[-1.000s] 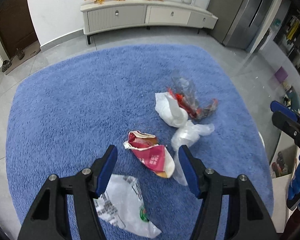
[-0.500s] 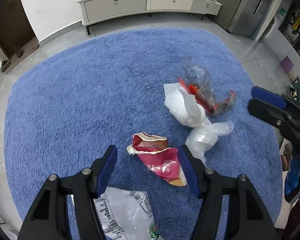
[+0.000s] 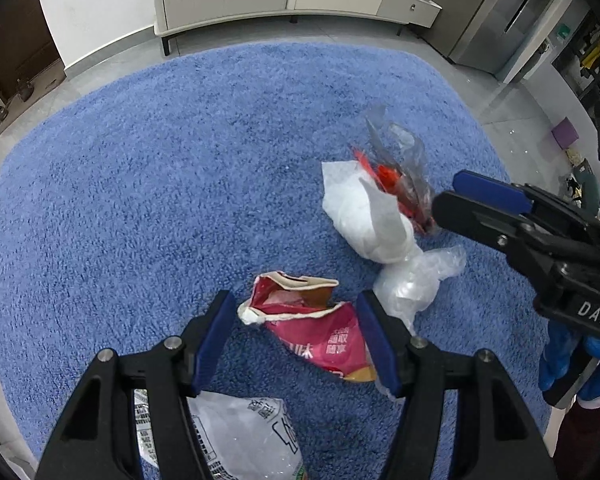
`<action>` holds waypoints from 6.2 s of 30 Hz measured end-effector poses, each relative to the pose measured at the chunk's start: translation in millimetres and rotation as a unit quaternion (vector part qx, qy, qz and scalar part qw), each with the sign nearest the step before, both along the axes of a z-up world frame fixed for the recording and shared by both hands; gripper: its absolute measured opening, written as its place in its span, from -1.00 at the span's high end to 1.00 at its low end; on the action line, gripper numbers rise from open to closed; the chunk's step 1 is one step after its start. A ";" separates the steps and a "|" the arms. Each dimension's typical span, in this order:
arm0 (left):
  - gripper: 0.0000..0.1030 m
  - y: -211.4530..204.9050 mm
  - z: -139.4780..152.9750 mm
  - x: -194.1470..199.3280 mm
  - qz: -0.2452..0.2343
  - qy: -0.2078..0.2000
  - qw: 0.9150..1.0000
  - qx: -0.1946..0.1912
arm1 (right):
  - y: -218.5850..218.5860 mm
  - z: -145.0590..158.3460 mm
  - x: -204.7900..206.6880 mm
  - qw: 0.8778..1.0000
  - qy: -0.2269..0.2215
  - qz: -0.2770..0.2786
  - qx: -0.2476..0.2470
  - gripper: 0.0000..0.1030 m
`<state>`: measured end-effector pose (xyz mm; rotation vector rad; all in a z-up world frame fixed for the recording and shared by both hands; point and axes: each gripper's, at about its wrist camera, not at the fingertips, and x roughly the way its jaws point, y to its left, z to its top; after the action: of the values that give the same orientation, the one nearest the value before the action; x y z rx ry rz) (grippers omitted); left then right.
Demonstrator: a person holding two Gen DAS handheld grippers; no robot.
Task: Collect trash
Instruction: 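Grasp the red chip bag with the left tool while the right tool grasps a clear plastic bag, then carry both bags over the bin and open both tools to drop them, then move both open tools back to the white wrappers on the rug, then grasp the white printed wrapper with the left tool while the right tool grasps a white plastic bag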
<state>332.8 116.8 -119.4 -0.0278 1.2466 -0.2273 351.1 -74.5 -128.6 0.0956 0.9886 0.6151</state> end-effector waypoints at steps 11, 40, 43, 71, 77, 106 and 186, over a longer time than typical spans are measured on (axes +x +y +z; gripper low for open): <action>0.00 3.5 -0.4 17.2 0.011 -0.003 1.000 -0.023 | -2.9 -19.1 17.5 0.999 0.038 -0.008 0.014 0.47; 0.21 4.6 105.3 -49.2 0.013 -0.111 0.989 -0.094 | -101.9 68.4 -68.8 0.992 -0.071 -0.099 0.039 0.73; 0.21 -41.0 116.3 -56.3 -0.023 -0.115 0.987 -0.113 | -139.7 75.7 -91.3 0.987 -0.081 -0.132 0.031 0.73; 0.08 -453.3 -15.7 -65.1 -0.238 -0.011 0.964 -0.120 | -444.5 -83.6 -180.3 0.888 0.054 -0.444 0.102 0.38; -0.10 -460.5 -46.3 -59.3 -0.228 0.021 0.963 -0.142 | -451.6 -101.6 -179.6 0.878 0.062 -0.462 0.109 0.17; -0.40 -180.8 120.4 -200.5 -0.050 -0.288 0.951 -0.102 | -248.5 95.1 -228.1 0.920 -0.136 -0.365 0.048 -0.35; -0.68 86.5 1.4 -124.4 0.136 -0.193 0.967 -0.093 | 35.8 -18.1 -57.7 0.976 -0.008 -0.202 0.074 -0.67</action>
<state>208.4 203.3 -118.1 -0.3012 0.8189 -0.1034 293.4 -38.8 -146.7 0.4132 0.8741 0.3123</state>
